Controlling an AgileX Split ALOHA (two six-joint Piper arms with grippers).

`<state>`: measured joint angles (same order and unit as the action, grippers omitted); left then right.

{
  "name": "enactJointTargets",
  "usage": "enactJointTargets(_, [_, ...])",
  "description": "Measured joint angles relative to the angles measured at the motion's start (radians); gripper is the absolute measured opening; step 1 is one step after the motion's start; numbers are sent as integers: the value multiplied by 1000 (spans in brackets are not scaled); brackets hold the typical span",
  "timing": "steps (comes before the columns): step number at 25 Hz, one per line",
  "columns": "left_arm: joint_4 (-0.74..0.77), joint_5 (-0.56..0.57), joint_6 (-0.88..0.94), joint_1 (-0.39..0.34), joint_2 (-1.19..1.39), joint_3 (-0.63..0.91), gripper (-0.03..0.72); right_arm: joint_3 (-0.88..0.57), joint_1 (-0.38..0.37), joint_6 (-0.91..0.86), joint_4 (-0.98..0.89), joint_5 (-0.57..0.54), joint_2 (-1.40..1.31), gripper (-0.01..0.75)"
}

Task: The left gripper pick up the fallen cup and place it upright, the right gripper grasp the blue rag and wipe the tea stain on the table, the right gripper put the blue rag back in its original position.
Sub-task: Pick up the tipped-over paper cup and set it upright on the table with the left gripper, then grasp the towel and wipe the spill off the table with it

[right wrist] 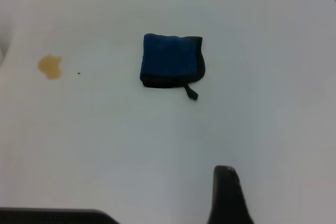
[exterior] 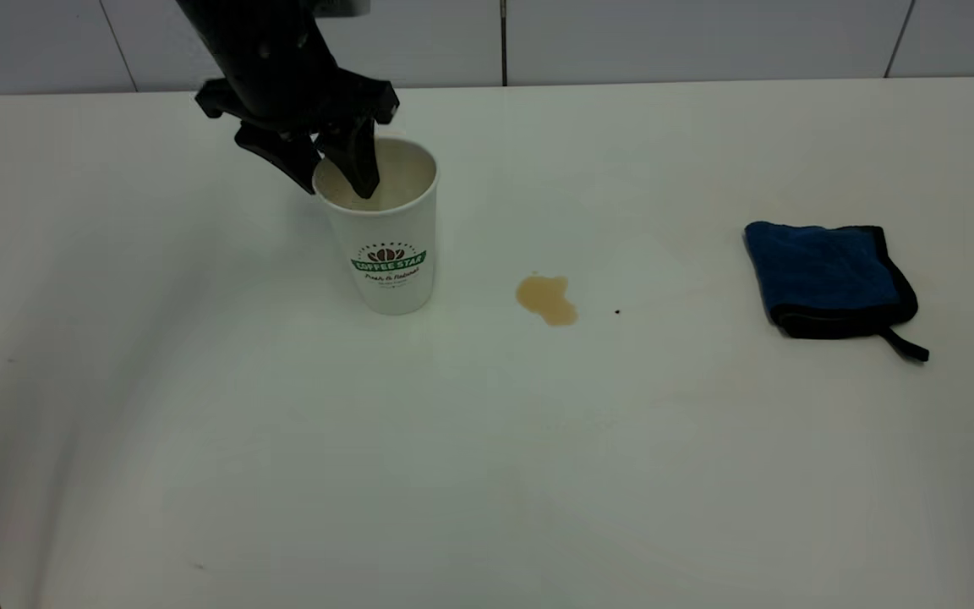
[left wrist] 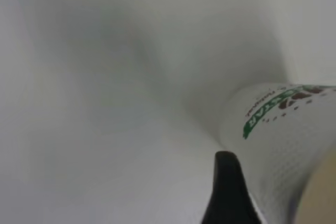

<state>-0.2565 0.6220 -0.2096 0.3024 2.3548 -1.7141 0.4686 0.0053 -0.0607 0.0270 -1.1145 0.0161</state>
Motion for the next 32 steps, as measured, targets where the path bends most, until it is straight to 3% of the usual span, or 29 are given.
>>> enactJointTargets(6, [-1,91,-19,0,-129,0,584,0,0,0,0,0,0,545])
enactJointTargets(21, [43,545,63,0,-692,0,585,0,0,0,0,0,0,545])
enactJointTargets(24, [100,546,111,1,-772,9,585,0,0,0,1,0,0,545])
enactJointTargets(28, [137,546,145,1,-902,129,585,0,0,0,1,0,0,545])
enactJointTargets(32, [140,546,151,1,-1063,356,585,0,0,0,1,0,0,545])
